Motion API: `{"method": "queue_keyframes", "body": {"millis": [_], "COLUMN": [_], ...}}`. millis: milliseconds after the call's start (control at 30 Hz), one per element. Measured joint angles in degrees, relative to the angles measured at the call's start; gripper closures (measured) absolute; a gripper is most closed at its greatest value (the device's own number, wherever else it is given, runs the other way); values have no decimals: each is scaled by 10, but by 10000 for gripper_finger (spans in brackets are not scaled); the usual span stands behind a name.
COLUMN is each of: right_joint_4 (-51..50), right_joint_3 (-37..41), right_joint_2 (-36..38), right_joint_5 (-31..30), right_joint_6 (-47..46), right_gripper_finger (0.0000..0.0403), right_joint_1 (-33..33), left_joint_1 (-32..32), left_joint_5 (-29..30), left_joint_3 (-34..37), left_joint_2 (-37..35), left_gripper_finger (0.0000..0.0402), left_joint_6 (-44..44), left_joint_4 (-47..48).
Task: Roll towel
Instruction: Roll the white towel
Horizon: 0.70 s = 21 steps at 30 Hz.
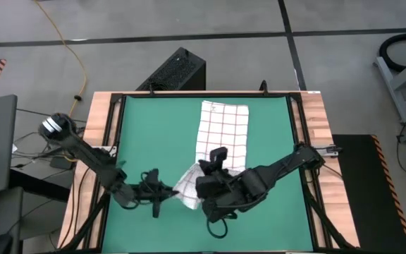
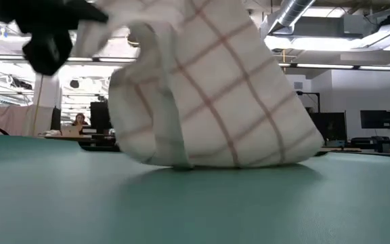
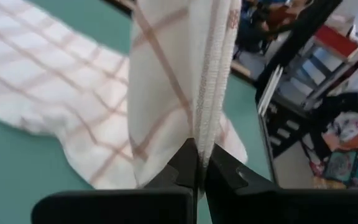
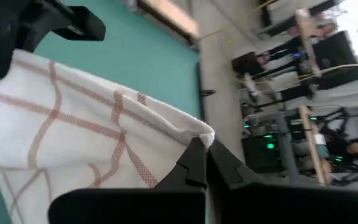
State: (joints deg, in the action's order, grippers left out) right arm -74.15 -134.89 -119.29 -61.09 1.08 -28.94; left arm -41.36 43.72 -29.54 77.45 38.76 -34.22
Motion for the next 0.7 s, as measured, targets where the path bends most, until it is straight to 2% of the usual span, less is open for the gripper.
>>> {"method": "queue_keyframes", "body": {"millis": [233,400,533,700], "right_joint_4": [-2,-2,8,61], "right_joint_3": [0,0,0,0], "right_joint_2": [35,51,57,57], "right_joint_5": [-84,-96,-144,-152], "right_joint_6": [4,7,31,103], "right_gripper_finger": [394,394,394,394], "right_joint_1": [-16,-19,-16,-8], "left_joint_1": [0,0,1,11], "left_joint_5": [13,11,12,35], "left_joint_3": [-1,-31,-92,-184], "left_joint_2": [-219,-343,-404,-407], "left_gripper_finger": [401,401,401,401], "left_joint_6": [-34,-86,-141,-169], "left_joint_4": [99,150,209,329]}}
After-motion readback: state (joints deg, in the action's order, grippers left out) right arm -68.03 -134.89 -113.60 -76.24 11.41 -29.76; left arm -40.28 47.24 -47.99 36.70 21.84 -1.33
